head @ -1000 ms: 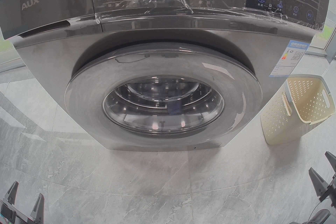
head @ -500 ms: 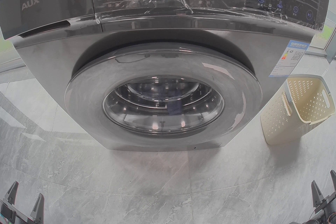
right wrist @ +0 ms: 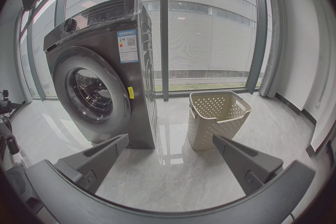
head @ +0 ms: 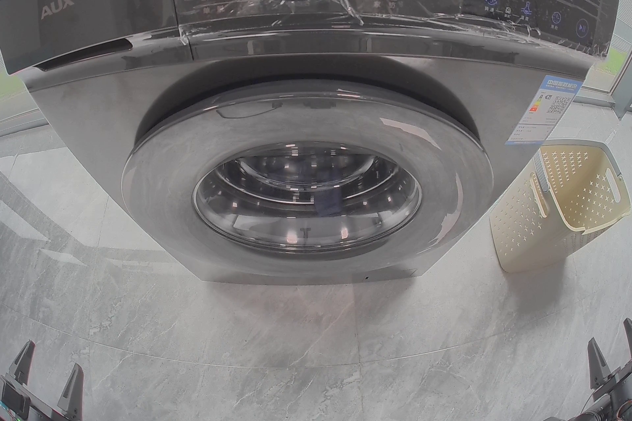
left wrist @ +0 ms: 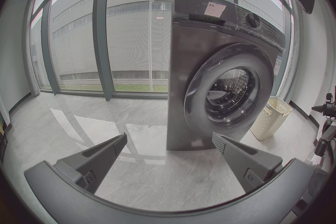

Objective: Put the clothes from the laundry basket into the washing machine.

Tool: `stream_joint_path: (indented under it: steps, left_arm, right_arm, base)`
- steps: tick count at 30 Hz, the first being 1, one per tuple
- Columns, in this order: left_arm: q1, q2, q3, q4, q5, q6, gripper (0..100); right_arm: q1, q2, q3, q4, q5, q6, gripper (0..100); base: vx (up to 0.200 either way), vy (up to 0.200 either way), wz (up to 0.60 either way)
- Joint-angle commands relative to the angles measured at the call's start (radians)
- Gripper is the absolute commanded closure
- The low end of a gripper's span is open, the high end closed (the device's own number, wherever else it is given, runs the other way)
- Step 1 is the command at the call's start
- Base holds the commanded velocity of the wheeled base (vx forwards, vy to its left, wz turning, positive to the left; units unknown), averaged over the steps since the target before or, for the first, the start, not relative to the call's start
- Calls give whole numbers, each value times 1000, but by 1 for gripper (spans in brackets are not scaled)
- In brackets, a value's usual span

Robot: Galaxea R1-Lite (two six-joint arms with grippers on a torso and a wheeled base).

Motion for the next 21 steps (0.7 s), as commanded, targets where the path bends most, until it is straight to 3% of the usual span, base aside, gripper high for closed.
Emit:
stream_joint_path:
  steps: [1, 21]
  left_arm:
    - [0, -16, 18, 0, -2, 2, 0]
    - [0, -16, 18, -1, 0, 8, 0]
  right_arm:
    - [0, -13, 18, 0, 0, -3, 0]
    - [2, -13, 18, -1, 2, -3, 0]
  base:
    - [0, 0, 0]
    - [0, 0, 0]
